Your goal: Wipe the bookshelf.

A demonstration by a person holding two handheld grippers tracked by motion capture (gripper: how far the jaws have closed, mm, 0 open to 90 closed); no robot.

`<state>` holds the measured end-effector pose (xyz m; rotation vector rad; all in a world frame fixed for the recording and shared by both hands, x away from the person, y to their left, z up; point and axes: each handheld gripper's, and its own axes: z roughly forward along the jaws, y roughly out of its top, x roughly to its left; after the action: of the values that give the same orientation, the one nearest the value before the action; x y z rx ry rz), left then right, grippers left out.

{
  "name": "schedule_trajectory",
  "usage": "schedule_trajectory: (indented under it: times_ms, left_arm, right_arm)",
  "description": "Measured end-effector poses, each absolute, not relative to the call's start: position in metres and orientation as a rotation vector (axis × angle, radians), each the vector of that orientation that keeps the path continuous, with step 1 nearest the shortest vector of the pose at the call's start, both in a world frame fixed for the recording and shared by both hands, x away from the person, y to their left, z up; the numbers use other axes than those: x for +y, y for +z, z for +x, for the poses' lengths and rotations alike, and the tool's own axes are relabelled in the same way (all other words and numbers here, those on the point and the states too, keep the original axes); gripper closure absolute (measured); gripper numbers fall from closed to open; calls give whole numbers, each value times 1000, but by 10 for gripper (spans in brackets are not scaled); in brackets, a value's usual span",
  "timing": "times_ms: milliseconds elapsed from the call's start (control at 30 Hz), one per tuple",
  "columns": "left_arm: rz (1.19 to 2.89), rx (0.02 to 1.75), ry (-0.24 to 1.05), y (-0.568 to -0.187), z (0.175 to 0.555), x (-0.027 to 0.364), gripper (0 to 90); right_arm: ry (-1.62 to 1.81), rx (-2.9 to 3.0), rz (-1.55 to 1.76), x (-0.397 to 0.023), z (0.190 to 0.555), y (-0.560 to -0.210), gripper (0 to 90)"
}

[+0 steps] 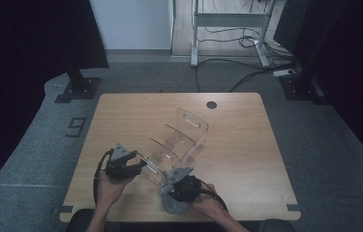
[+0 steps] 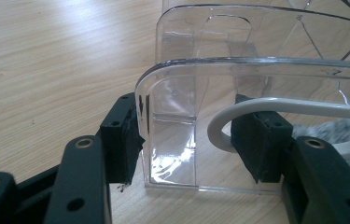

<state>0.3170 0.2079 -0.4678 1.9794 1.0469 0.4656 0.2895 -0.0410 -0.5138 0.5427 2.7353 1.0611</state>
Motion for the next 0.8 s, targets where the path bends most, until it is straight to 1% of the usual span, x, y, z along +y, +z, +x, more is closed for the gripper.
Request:
schedule_trajectory:
  times_ms: [133,367,567,800]
  left_arm:
    - [1980,1045,466,-468,317,209,440]
    - [1979,1037,464,-469,318,210,440]
    - [1976,1029,463,-469,318,211,439]
    - [1972,1024,461,-470,318,211,438]
  right_arm:
    - [1041,2753,552,-39,292,-522,691]
    - [1035,2757,549,-39,292,-521,684]
    - [1042,2767,544,-44,290,-514,678]
    - [1079,2768,581,-64,287,-502,676]
